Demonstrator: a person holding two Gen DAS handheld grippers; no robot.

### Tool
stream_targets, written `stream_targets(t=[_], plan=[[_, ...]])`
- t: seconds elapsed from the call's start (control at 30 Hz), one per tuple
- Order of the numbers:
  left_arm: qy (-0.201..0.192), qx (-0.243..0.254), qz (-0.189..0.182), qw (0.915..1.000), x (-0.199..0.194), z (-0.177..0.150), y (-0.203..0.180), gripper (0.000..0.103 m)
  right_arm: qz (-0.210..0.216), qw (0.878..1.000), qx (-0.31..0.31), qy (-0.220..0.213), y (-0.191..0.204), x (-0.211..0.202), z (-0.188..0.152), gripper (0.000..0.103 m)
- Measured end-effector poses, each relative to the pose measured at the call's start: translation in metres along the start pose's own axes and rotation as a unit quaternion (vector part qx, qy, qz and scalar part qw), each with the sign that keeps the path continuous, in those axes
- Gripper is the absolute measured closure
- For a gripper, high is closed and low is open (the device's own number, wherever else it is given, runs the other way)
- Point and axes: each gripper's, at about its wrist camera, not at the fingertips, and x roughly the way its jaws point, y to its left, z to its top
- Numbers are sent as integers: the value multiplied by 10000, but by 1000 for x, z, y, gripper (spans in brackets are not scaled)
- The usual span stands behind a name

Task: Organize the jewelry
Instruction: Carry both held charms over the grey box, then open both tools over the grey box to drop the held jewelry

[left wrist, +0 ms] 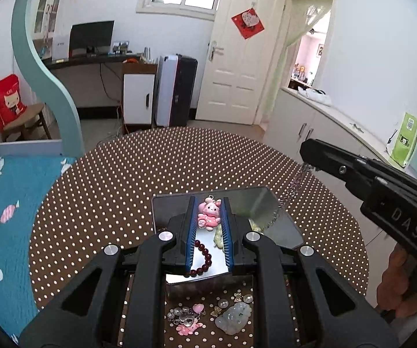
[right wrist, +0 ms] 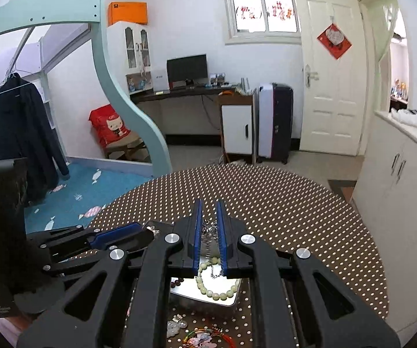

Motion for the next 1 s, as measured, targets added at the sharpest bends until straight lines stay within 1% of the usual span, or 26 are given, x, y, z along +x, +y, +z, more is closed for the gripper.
stream_targets(t=[0.17, 0.27, 0.3, 0.33, 0.43, 0.5, 0.57, 0.67, 0.77, 0.8, 0.87, 0.93, 1.0], plan=[[110, -13, -80, 9999, 10, -2, 6, 87, 45, 9994, 183, 299, -3, 13, -10, 94], [118, -22, -80, 9999, 12, -4, 8, 87, 102, 9985, 229, 487, -5, 17, -13, 92], [111, -20, -82, 9999, 12, -3, 8, 87, 50, 9983, 259, 513, -5, 16, -14, 85], [105, -13, -78, 9999, 13, -2, 9, 86, 26, 9982, 300, 509, -6, 15, -14, 76], [97, -19, -76, 9999, 11, -4, 9, 74, -42, 9979, 357, 538, -9, 12, -14, 64], [92, -16, -55, 9999, 10, -5, 9, 72, -115, 9977, 317, 590, -9, 12, -16, 59], [92, -19, -53, 9999, 9, -6, 9, 71, -163, 9974, 336, 612, -9, 11, -18, 59], [106, -42, -52, 9999, 8, -7, 8, 71, -123, 9971, 385, 651, -11, 10, -20, 59], [113, -30, -52, 9999, 5, -10, 6, 70, -153, 9972, 359, 634, -9, 6, -21, 56], [114, -20, -48, 9999, 3, -11, 5, 69, -172, 9972, 375, 628, -10, 5, -22, 55], [116, -14, -58, 9999, -1, -13, 5, 65, -198, 9971, 400, 615, -12, 2, -22, 54], [106, -5, -71, 9999, -4, -14, 3, 64, -231, 9972, 398, 587, -12, -2, -23, 51], [75, 1, -58, 10000, -9, -15, 3, 60, -298, 9972, 397, 564, -13, -7, -24, 50]])
